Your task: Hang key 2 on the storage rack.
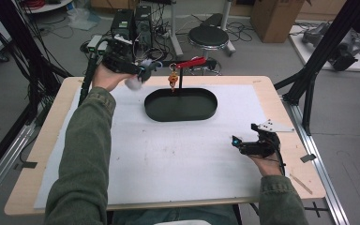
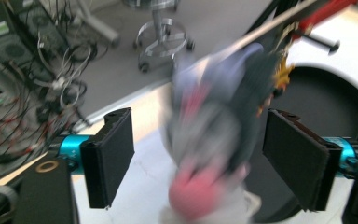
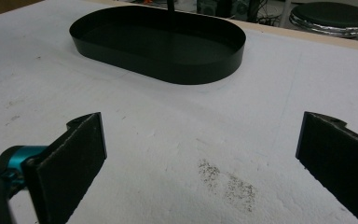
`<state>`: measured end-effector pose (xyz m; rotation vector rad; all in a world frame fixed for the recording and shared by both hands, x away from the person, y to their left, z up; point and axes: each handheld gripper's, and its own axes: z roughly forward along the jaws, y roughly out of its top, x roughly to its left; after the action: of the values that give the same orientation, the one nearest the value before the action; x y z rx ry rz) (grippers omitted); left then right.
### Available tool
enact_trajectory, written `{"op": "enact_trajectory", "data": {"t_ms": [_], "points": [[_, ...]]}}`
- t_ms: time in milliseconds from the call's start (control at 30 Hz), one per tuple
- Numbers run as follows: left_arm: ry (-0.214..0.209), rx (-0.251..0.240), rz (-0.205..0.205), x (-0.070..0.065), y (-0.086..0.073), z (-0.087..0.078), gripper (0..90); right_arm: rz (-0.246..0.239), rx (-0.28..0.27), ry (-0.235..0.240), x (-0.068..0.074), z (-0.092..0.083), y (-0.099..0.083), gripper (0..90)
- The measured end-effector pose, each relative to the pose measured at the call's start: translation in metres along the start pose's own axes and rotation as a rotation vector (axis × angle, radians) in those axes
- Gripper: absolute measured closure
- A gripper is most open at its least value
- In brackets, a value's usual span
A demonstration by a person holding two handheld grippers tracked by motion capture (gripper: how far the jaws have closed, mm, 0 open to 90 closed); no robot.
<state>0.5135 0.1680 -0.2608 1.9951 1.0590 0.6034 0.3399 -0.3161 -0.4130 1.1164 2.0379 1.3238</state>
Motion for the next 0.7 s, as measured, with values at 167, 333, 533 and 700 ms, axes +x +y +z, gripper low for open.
{"op": "enact_trajectory", "data": {"t_ms": [167, 333, 533, 700], "points": [[-0.049, -0.121, -0.117, 0.018, -0.014, -0.018, 21.5, 0.005, -0.005, -0.001, 0.0, -0.001, 0.0, 0.5], [-0.062, -0.164, -0.127, 0.024, -0.029, -0.034, 20.8, 0.006, -0.009, 0.004, 0.001, 0.0, 0.001, 0.5], [-0.114, -0.232, -0.113, 0.018, -0.052, -0.044, 17.4, 0.008, -0.007, 0.005, 0.003, 0.001, 0.002, 0.5], [-0.118, -0.226, -0.103, 0.014, -0.068, -0.045, 16.1, 0.002, -0.003, 0.009, 0.004, 0.002, 0.002, 0.5]]}}
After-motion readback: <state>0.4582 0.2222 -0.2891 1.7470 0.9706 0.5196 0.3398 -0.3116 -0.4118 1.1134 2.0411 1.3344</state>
